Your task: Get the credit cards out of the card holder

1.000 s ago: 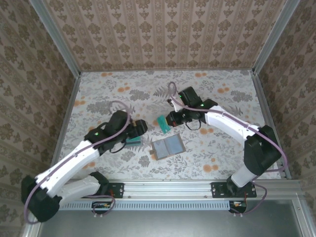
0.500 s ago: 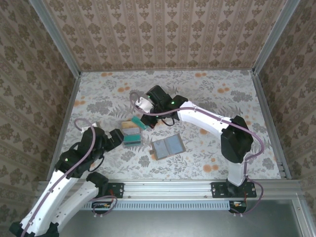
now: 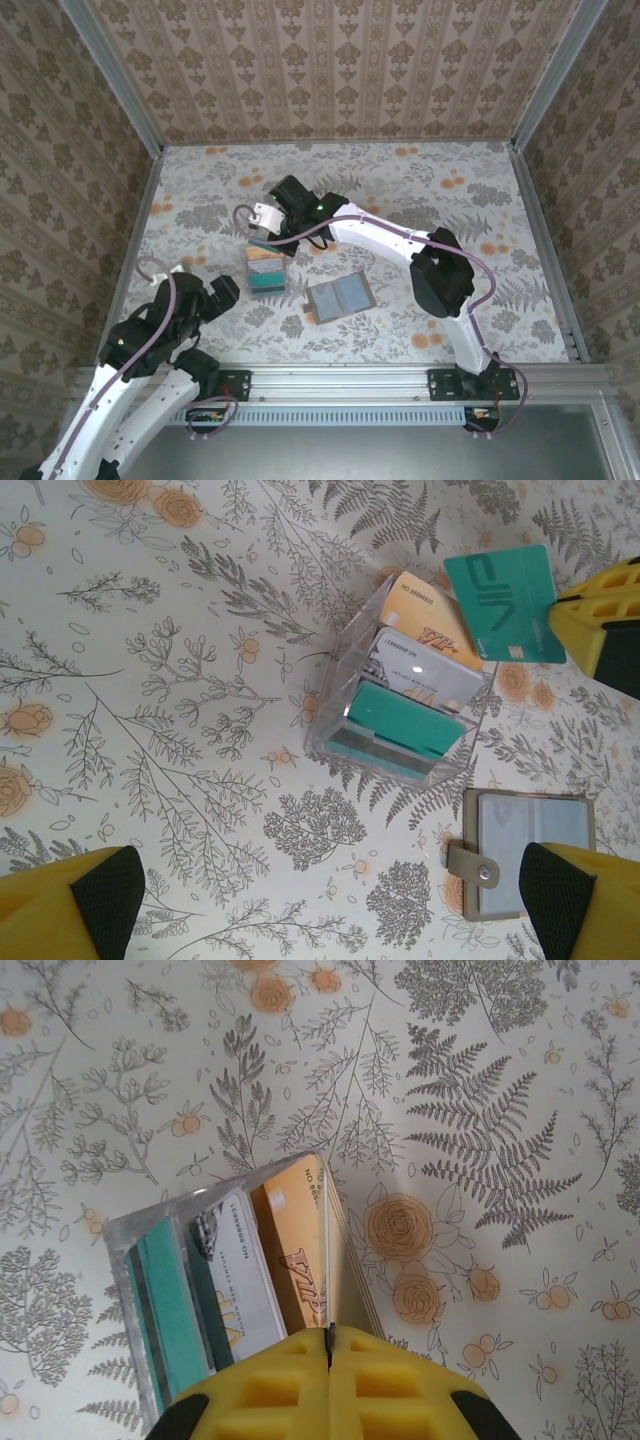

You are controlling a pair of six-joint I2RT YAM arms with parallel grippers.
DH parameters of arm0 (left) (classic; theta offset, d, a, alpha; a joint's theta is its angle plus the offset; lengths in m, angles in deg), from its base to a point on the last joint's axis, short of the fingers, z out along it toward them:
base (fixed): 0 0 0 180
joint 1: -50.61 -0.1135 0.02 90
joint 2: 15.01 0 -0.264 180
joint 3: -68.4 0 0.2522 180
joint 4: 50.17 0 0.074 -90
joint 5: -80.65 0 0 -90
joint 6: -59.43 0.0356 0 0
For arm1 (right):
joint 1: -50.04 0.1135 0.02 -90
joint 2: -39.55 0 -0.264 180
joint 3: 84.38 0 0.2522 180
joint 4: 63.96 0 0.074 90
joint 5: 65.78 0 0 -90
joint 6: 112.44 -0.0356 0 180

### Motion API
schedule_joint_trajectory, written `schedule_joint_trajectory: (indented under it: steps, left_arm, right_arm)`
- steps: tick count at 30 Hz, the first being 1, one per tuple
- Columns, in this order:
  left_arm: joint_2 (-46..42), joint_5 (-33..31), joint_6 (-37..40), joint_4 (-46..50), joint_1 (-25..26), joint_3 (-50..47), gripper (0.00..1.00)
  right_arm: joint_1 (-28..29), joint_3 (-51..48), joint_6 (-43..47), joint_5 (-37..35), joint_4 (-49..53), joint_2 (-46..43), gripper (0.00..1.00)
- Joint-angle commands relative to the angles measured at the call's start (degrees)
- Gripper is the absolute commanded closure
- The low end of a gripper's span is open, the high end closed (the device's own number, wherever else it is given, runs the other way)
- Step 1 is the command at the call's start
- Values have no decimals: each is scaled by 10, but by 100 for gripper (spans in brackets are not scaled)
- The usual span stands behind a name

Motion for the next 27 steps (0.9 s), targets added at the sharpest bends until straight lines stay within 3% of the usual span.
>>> schedule_joint_trajectory:
  steps: [1,12,15,19,27]
  left_arm:
    - [-6,-12,-9,24,-4,-4,0]
    - [-17,-13,-16,25,-4,-14,0]
    - [-17,-11,-12,21,-4,-13,0]
    - [-17,-11,-10,20,-5,-13,0]
    - [-18,-9,-11,16,-5,-19,0]
  right_arm:
    - [5,28,28,-3,28,20,100]
    - [8,25,44,-1,44,46,100]
    - [8,27,33,-6,39,48,90]
    - [7,30,28,0,37,47,100]
    - [7,31,27,4,36,39,100]
